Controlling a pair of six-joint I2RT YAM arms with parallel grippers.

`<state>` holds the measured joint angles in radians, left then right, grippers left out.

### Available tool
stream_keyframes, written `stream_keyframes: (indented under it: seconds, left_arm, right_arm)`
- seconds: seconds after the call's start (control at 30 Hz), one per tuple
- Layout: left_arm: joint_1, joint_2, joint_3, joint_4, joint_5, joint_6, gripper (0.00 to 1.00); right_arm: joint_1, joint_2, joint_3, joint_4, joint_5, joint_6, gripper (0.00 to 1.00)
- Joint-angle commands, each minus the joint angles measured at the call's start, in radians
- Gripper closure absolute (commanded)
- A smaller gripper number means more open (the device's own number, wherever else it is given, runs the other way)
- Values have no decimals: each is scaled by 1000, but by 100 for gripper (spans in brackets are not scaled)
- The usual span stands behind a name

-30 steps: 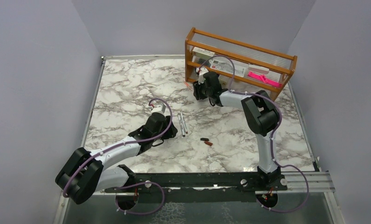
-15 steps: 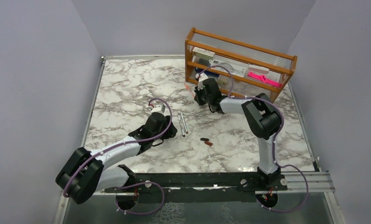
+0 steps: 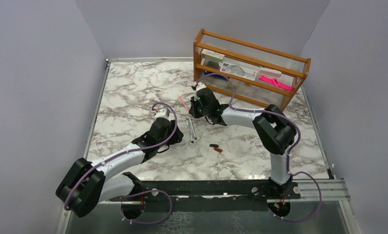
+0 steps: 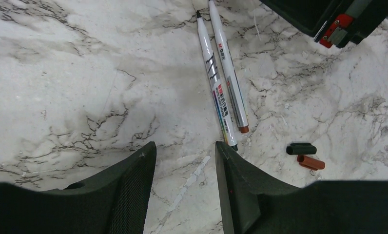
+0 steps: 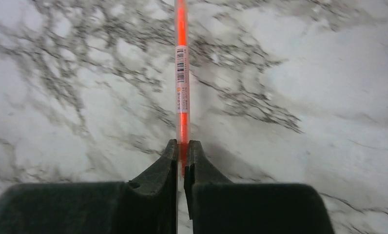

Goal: Insert the pens into the pen caps

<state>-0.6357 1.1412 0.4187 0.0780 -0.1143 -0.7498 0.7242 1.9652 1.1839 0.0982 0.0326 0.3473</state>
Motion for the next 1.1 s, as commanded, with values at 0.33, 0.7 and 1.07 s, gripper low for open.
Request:
stream_keyframes:
  seconds: [0.33, 0.7, 1.07]
  left_arm:
    - [216, -38, 111, -162, -110, -68, 38]
    - [243, 183, 201, -102, -99, -86, 38]
    - [249, 253, 209, -90, -179, -207, 38]
  right_arm:
    - [138, 134, 214, -96, 68, 88, 99]
    - [190, 160, 213, -78, 51, 86, 99]
    - [229, 182, 217, -70, 29, 83, 85]
